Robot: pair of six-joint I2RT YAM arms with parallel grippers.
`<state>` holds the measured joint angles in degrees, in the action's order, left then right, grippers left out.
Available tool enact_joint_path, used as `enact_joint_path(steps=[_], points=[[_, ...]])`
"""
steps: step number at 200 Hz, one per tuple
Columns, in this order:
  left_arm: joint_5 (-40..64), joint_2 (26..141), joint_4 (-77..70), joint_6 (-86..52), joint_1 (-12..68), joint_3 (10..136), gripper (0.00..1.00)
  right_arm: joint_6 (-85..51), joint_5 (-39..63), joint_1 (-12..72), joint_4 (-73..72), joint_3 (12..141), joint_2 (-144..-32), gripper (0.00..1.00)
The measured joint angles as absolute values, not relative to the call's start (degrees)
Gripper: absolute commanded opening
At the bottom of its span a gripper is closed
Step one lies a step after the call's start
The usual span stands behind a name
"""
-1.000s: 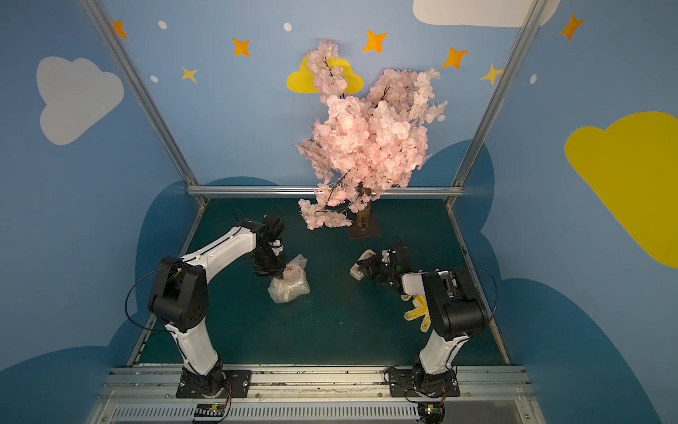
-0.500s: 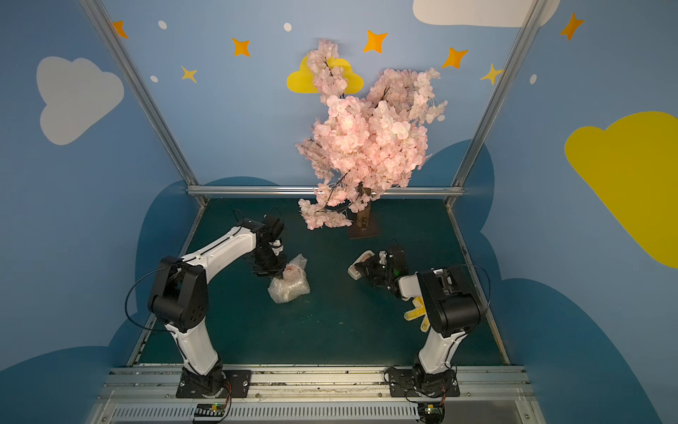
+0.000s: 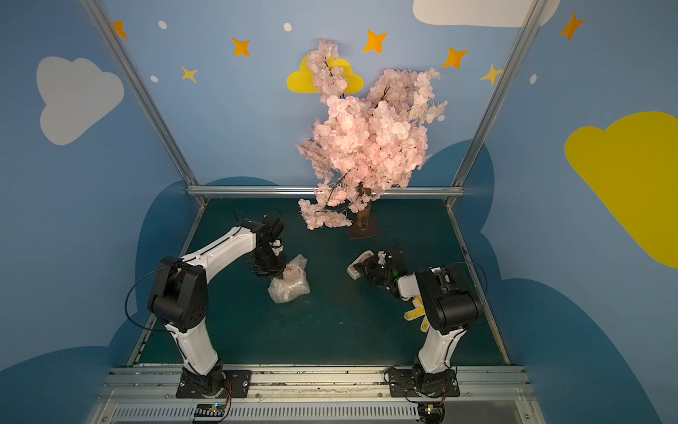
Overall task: Wrap mugs in bubble wrap
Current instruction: Tear off the tape using the Tape Cutter.
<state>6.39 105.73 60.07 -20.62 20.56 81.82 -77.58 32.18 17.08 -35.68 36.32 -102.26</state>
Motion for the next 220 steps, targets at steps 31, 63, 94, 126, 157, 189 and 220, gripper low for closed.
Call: enact_joint_path(steps=[31,63,94,126,157,189,220], points=[[6.4,105.7,60.1,-20.5,20.6,81.8,0.03,-78.3,33.3,16.2,-35.7,36.3,-102.2,0.0],[6.4,105.7,60.1,-20.5,20.6,81.8,0.03,-81.0,36.4,14.4,-36.7,35.3,-102.2,0.0],[6.4,105.7,60.1,-20.5,20.5,81.8,0.03,-82.3,38.3,13.4,-36.6,35.3,-102.2,0.0],[6.4,105.7,60.1,-20.5,20.5,81.8,0.03,-82.7,40.0,12.8,-36.6,35.3,-102.1,0.0],[6.4,105.7,60.1,-20.5,20.5,81.8,0.03,-83.1,41.7,11.7,-36.6,35.3,-101.4,0.0],[6.4,105.7,60.1,-20.5,20.5,81.8,0.03,-82.9,42.4,11.0,-35.7,35.4,-100.1,0.0],[6.4,105.7,60.1,-20.5,20.5,81.8,0.03,-82.1,43.7,10.0,-35.2,35.4,-99.0,0.0]])
